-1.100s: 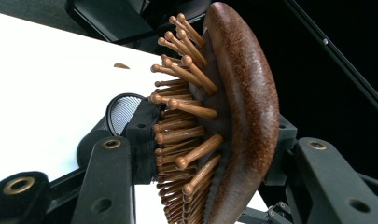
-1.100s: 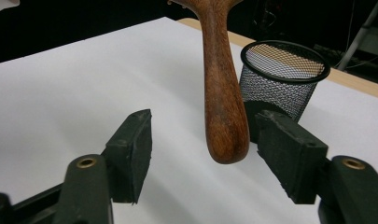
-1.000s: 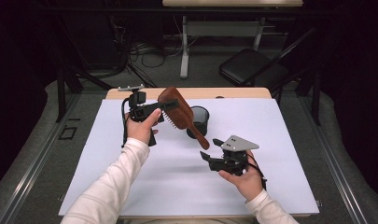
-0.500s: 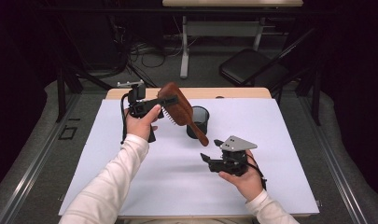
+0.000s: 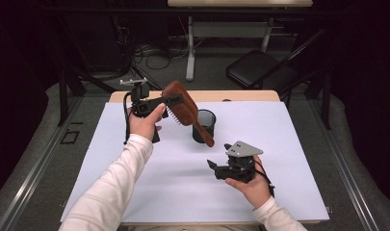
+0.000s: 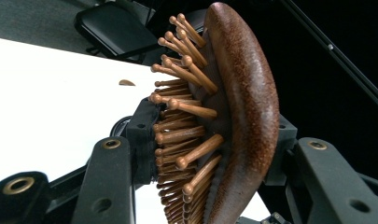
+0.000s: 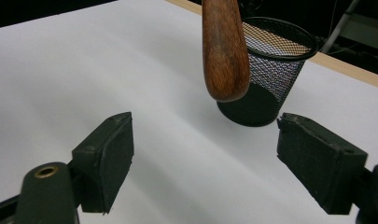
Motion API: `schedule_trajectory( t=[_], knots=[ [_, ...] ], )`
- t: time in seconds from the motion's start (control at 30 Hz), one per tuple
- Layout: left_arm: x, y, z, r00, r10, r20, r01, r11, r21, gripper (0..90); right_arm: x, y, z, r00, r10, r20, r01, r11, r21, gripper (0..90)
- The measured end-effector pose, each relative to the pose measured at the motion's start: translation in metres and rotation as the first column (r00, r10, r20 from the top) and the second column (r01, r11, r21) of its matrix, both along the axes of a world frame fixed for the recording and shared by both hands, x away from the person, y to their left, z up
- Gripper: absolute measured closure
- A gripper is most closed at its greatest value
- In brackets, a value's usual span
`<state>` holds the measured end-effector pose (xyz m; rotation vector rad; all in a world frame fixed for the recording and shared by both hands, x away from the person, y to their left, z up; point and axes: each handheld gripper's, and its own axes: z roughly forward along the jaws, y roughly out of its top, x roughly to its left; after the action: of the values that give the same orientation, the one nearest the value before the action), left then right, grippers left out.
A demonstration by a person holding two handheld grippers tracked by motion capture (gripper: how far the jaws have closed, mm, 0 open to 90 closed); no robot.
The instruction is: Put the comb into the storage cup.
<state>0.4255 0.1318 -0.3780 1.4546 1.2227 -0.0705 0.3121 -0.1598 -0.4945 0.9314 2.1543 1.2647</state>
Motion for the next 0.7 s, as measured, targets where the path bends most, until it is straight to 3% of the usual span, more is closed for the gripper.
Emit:
schedule_trajectory(
  t=[0.7],
  knots=[
    [0.012,0.001,0.019,0.9989,0.038,0.027,-0.039,0.9992,0.006,50.7,0.002,-0.008,-0.003,0.9991,-0.035,-0.024,0.036,0.9989,0.031,16.1]
  ],
)
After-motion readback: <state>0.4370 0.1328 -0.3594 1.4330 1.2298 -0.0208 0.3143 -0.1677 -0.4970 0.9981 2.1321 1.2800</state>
